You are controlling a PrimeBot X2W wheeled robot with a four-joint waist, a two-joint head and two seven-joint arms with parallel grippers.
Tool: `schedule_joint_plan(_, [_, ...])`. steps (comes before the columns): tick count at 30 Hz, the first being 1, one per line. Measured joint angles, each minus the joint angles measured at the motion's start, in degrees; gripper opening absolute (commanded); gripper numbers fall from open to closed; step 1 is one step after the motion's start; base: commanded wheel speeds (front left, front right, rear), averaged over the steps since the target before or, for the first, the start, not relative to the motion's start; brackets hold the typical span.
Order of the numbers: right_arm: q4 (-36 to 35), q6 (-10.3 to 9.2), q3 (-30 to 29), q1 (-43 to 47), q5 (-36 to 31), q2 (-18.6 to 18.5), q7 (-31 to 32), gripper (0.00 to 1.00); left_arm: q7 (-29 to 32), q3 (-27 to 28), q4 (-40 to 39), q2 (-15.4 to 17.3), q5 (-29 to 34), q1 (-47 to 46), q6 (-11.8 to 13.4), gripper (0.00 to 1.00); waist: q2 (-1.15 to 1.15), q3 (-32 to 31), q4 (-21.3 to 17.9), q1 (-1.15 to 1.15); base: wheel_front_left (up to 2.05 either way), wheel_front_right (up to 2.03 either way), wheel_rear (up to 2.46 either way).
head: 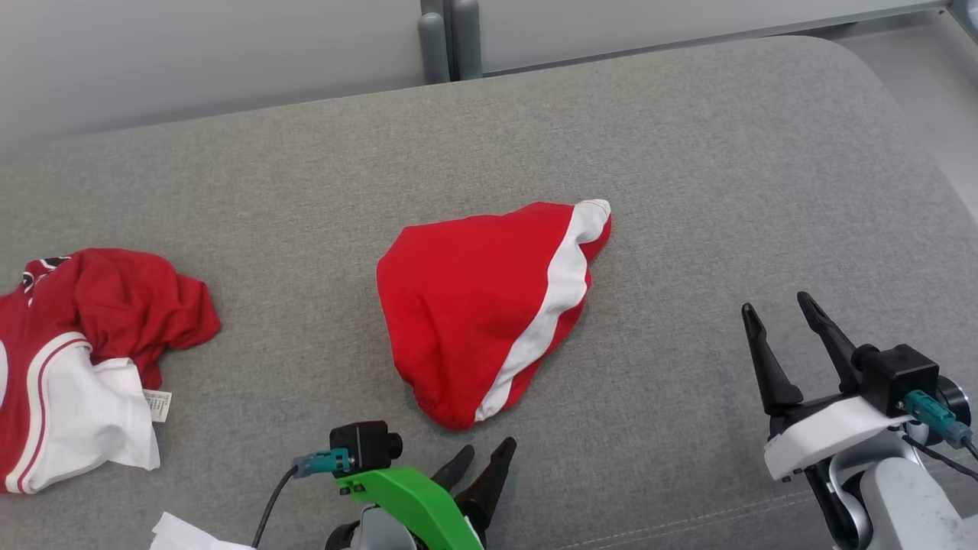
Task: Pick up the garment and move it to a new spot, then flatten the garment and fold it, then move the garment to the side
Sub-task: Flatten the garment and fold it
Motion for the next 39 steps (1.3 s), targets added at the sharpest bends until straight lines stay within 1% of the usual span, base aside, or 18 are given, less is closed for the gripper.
schedule_joint_plan(9, [0.0,0.0,-0.7,-1.0,0.5,0.2,0.0,1.0,-1.4,-0.3,3.1,0.0,-0.4,-3.1,0.0,1.0,0.0,1.4,-2.6,0.0,0.0,0.0,0.0])
schedule_joint_plan(13, [0.0,0.0,-1.3,-1.0,0.5,0.5,0.0,1.0,-1.9,-1.0,6.0,0.0,1.2,-4.9,0.0,1.0,0.0,2.0,-3.4,0.0,0.0,0.0,0.0])
schedule_joint_plan(16, [0.0,0.0,-1.7,-1.0,0.5,0.5,0.0,1.0,-2.9,-1.2,7.3,-0.1,1.4,-5.6,0.0,1.0,0.0,2.2,-3.6,0.0,0.0,0.0,0.0])
schedule_joint_plan(21, [0.0,0.0,-2.2,-1.0,0.5,0.5,0.0,1.0,-5.4,0.4,11.4,-0.1,5.2,-6.7,0.0,1.0,0.0,2.2,-3.6,0.0,0.0,0.0,0.0])
schedule_joint_plan(25, [0.0,0.0,-3.2,-1.0,0.5,0.4,0.0,1.0,-6.3,0.6,12.8,-0.2,5.7,-7.6,0.0,1.0,0.0,1.9,-3.2,0.0,0.0,0.0,0.0])
schedule_joint_plan(31, [0.1,0.0,-2.2,-1.0,0.5,0.8,0.0,1.0,-6.7,-1.4,12.5,-0.1,4.2,-7.7,0.0,1.0,0.0,1.7,-2.6,0.0,0.0,0.0,0.0])
schedule_joint_plan(36, [0.1,0.0,-2.0,-1.0,0.5,0.7,0.0,1.0,-7.2,-3.3,11.4,-0.1,1.5,-7.7,0.0,1.0,0.0,1.6,-2.4,0.0,0.0,0.0,0.0])
schedule_joint_plan(39, [0.1,0.0,-1.9,-1.0,0.5,0.7,0.0,1.0,-7.9,-3.7,11.8,-0.1,1.3,-7.7,0.0,1.0,0.0,1.6,-2.3,0.0,0.0,0.0,0.0])
